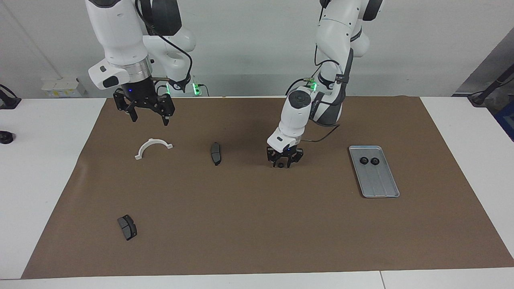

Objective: Pick bearing gear from pile to tray

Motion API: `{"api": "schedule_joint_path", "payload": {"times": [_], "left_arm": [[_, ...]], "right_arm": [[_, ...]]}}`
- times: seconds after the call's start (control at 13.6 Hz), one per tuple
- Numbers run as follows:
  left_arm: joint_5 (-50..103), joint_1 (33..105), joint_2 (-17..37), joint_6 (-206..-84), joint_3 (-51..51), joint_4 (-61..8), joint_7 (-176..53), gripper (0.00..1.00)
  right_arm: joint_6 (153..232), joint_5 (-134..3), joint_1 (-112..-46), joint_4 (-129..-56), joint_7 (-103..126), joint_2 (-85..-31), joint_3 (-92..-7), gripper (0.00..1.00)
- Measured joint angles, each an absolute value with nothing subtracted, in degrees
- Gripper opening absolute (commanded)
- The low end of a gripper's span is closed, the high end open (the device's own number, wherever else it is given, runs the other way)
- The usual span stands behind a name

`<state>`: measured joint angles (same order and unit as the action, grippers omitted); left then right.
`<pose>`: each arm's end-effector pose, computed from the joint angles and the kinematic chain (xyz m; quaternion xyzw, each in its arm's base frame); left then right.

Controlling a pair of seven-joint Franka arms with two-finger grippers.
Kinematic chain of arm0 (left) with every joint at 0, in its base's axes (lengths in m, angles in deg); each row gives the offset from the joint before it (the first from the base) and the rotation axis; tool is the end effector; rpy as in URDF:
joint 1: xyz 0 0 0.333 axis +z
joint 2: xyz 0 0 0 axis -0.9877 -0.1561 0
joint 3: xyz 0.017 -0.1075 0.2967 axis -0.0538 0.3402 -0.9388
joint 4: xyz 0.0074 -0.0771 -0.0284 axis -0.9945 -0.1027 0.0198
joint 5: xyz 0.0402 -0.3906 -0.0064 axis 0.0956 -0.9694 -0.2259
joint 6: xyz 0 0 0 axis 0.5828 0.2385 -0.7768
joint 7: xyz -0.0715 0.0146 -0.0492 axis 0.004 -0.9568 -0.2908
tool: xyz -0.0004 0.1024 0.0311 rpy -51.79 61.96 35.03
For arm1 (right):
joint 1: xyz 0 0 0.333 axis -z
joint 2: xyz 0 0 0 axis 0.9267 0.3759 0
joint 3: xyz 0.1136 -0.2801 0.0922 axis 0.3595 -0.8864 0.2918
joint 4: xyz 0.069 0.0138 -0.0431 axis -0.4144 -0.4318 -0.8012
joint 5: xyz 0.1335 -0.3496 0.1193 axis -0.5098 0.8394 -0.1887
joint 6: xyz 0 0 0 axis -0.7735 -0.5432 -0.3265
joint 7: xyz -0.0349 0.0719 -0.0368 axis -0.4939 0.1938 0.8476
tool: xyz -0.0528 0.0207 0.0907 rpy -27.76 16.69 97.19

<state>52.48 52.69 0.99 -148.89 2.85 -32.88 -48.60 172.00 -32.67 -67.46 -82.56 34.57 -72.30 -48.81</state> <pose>0.5065 -0.3448 0.2978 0.9963 -0.0537 0.0494 0.0454 0.5639 0.0706 0.6002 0.9974 -0.0650 0.0270 0.0164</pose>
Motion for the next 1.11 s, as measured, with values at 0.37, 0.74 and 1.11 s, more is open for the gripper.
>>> {"api": "schedule_joint_path", "payload": {"times": [0.37,0.74,1.11], "left_arm": [[52.7,52.5,0.9,-148.7,2.6,-33.0,-48.7,0.17],[52.7,52.8,0.9,-146.8,2.0,-31.9,-48.7,0.07],[53.9,63.7,1.1,-140.1,1.0,-25.1,-54.7,0.03]], "right_arm": [[171.2,-34.1,-67.5,-83.2,32.1,-72.4,-49.8,1.0],[170.0,-34.1,-67.4,-83.4,30.5,-72.4,-50.2,1.0],[168.2,-34.2,-66.2,-83.8,27.7,-72.6,-50.2,1.0]]}}
